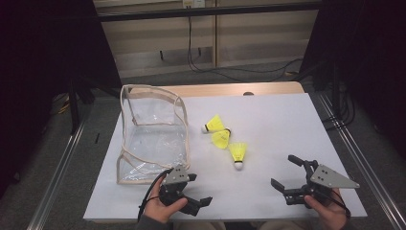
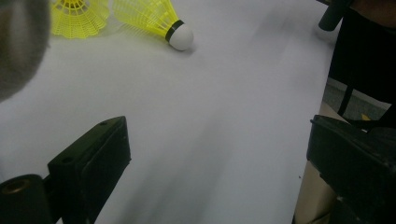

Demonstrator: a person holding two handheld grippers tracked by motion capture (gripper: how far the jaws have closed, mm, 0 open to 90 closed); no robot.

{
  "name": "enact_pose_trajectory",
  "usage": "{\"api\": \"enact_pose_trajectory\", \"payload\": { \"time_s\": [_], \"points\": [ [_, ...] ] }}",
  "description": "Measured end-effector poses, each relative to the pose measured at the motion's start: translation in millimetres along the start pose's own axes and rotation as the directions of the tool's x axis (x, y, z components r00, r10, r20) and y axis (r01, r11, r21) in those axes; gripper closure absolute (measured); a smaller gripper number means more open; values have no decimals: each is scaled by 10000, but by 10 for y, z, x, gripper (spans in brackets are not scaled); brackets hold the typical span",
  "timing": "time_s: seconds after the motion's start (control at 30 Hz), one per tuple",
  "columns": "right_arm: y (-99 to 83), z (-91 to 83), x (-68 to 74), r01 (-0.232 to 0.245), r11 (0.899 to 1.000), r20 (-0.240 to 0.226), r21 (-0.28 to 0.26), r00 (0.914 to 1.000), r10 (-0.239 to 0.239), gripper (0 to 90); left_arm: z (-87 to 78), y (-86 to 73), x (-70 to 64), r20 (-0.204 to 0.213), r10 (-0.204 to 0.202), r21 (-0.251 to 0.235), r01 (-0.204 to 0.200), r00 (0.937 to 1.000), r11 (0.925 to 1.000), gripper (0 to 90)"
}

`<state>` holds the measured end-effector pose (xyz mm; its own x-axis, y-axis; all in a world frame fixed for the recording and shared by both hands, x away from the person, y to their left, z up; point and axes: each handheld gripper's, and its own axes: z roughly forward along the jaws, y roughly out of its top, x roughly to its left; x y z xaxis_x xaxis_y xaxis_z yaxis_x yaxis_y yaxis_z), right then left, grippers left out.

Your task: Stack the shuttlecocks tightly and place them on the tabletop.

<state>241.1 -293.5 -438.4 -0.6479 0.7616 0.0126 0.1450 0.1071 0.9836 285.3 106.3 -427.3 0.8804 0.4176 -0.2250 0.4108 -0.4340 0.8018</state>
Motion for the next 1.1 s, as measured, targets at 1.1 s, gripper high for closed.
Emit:
{"api": "enact_pose_trajectory", "payload": {
  "time_s": [1.1],
  "points": [
    [0, 0, -6, 25, 10000, 47, 25, 10000, -25, 16, -333, -131, 156, -888, -465, -577, 415, 9950, 9975, 47]
  ]
}}
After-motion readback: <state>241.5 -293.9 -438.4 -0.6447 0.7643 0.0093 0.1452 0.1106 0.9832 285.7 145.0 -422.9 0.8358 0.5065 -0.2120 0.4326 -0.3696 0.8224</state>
